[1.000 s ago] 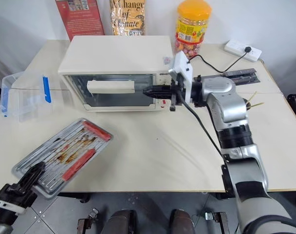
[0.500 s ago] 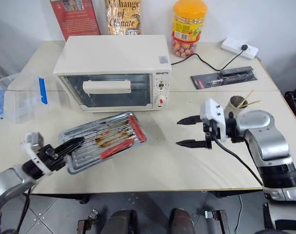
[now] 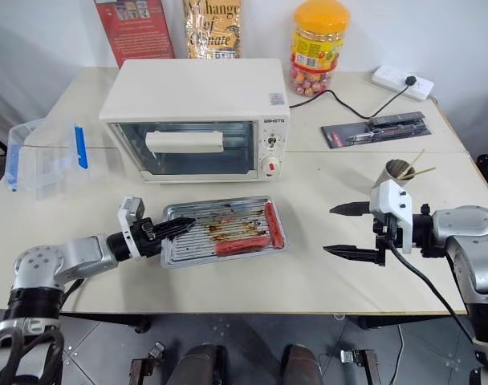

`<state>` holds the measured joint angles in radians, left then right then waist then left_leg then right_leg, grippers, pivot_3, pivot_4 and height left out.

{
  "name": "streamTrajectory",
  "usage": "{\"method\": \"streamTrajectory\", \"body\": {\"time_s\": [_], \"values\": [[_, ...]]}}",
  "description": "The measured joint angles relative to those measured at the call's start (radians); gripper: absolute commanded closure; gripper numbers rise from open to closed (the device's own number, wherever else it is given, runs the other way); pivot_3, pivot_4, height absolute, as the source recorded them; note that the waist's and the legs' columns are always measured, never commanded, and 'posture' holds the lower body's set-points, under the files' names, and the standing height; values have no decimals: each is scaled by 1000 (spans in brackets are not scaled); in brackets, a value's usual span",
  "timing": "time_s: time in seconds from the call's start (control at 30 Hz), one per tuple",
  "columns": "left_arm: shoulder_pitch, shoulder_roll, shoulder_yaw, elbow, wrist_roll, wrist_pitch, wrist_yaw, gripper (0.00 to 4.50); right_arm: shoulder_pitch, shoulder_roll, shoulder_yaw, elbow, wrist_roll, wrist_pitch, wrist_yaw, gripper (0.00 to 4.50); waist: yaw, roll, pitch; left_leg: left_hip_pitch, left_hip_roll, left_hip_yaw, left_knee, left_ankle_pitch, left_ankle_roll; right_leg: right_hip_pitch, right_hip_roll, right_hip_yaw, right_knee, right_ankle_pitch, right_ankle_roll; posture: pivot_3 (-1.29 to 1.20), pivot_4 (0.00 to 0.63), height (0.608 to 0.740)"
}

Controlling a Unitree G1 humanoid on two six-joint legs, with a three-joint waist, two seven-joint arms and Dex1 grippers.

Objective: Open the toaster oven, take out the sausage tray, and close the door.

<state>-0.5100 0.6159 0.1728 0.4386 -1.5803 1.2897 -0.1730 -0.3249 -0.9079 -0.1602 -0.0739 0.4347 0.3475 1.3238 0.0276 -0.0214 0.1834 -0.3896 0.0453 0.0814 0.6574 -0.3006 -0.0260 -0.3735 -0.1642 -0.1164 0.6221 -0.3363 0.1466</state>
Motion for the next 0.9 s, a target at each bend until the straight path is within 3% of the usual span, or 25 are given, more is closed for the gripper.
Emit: {"method": "streamTrajectory", "body": {"time_s": [0.23,0.4,0.5,0.67,0.9], "values": [[-105,-11,-14,96,229,20,-165,1264,-6,0,1,-3,-3,1,-37,0,-1,0,0,0,0,0,1,0,0,0,0,0,2,0,0,0,150,740],[-144,32,-12,111,325,44,-278,14,-20,0,5,-3,-4,1,-42,0,-5,0,0,0,0,0,1,0,0,-1,0,0,4,0,0,0,150,740],[-125,117,-24,57,417,9,-375,14,-35,0,21,4,-8,-3,-38,0,-22,-1,0,1,2,1,0,0,-1,-2,1,0,4,0,0,0,150,740],[-39,283,-44,-75,627,-201,-601,14,-69,0,57,63,-42,-58,-18,0,-31,0,1,1,2,4,-4,0,-1,-3,1,2,1,0,0,0,150,740],[168,231,19,-161,899,-876,-864,14,-106,1,118,141,-103,-154,2,0,-26,0,2,0,2,5,-4,0,0,-4,1,2,-1,0,0,0,150,740]]}}
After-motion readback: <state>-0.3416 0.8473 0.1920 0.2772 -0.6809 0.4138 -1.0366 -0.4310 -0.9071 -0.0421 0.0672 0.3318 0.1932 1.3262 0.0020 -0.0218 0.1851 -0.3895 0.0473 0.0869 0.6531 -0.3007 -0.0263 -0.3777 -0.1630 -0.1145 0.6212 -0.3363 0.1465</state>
